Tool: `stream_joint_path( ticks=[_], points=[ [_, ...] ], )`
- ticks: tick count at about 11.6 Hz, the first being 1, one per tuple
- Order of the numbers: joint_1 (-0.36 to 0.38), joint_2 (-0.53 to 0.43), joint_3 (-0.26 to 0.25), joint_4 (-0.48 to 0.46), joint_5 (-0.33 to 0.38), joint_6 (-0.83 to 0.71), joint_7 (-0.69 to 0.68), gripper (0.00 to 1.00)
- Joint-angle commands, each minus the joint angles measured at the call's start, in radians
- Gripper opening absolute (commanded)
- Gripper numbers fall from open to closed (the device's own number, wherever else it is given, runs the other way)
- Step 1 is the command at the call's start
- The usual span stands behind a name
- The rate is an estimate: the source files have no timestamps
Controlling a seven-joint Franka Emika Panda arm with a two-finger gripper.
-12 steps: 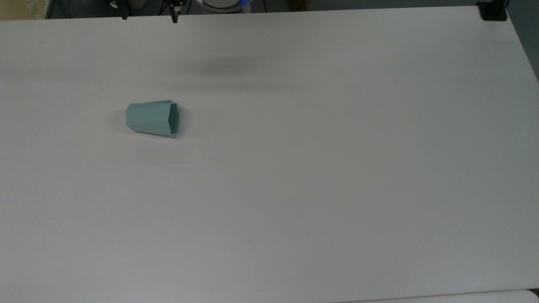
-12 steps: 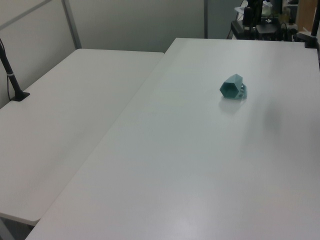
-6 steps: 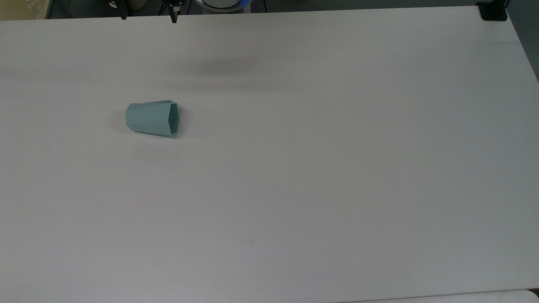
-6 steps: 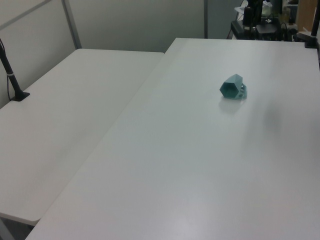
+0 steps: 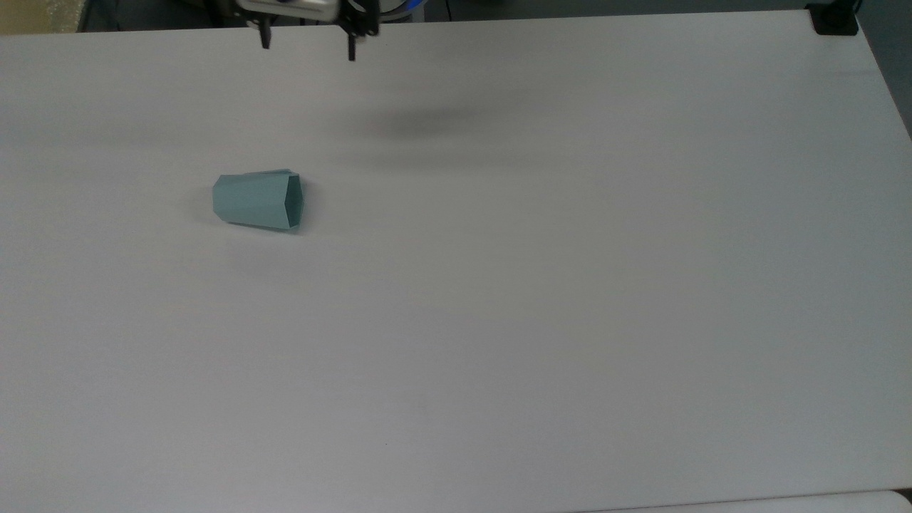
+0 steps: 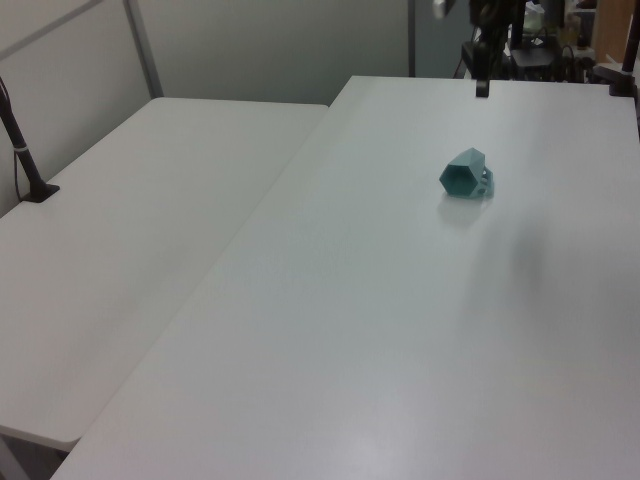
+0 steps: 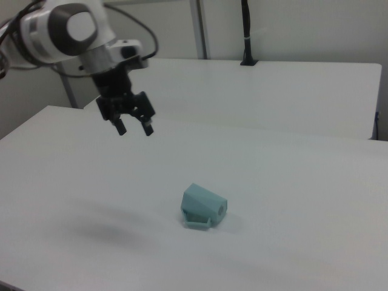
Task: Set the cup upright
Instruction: 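Move the gripper down toward the rim of the lying teal cup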
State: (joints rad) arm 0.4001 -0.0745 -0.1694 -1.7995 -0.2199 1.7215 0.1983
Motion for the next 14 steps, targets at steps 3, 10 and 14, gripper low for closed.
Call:
stream_joint_path(
  ticks=[3,10,14],
  points=[
    [0.101,0.165,0.079,-0.001,-0.376,0.018,0.364,1.00],
    [0.141,0.430,0.080,-0.053,-0.801,0.047,0.565,1.00],
    [0.082,0.459,0.080,-0.086,-0.886,0.044,0.687,1.00]
  ],
)
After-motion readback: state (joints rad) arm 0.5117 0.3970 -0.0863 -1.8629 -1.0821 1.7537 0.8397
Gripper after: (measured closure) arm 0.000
